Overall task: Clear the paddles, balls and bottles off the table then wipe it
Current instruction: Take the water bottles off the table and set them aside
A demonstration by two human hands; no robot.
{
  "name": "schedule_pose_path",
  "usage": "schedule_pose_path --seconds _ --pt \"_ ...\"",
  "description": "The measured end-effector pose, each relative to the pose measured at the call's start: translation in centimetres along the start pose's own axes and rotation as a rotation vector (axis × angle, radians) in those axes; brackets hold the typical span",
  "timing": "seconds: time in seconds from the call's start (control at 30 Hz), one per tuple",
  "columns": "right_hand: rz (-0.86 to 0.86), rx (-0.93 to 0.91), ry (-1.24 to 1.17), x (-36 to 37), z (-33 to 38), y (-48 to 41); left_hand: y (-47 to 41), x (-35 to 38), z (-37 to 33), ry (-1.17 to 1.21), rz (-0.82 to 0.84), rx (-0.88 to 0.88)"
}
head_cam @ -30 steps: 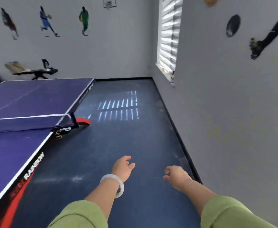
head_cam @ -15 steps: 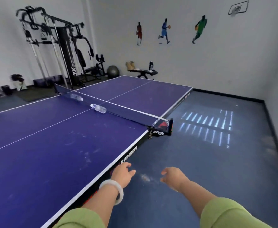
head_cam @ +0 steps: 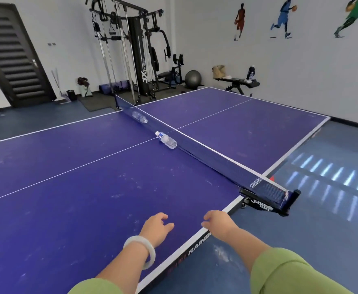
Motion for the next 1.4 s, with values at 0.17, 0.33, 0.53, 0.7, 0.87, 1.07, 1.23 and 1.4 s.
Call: schedule_pose_path --seconds 0.17,0.33,0.53,0.7,0.87,1.07,1.23,1.4 --pt "0.039 -0.035 0.042 -0.2 3.6 -8.4 -8.3 -3.0 2.0 0.033 -0.037 -0.067" --pt "0.043 -0.004 0.056 -2.2 5.2 -15.6 -17.4 -5.0 0.7 0.046 -0.013 -0.052" --pt "0.082 0.045 0.022 -2.9 5.6 -22.6 -24.6 -5.7 0.9 0.024 0.019 -0.109" --pt "0.13 0.016 0.099 -3.1 6.0 -28.3 -30.1 -6.6 1.6 -0.01 -0.01 -0.17" --pt "0.176 -0.084 0.14 -3.5 8.1 -35.0 -35.5 -7.8 2.5 -0.097 -0.17 -0.281" --pt "0.157 -0.208 0.133 -5.5 10.7 -44.5 -41.1 -6.6 3.0 -0.148 -0.29 -0.455" --pt "-0.008 -0.297 0.204 -9.1 14.3 -52.7 -45.1 -5.4 4.4 -0.243 -0.319 -0.594" --pt "-0.172 -0.317 0.146 -12.6 17.6 -59.5 -47.0 -3.9 5.6 -0.255 -0.368 -0.642"
Point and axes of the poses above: each hand's wrist, its own y-axis away from the middle knuckle, its own x-axis out of the palm, z = x × y, the point moved 10 cm from there along -y, towards the middle knuckle, and after that the axes turned 7 degrees about y, right-handed, at the moved point
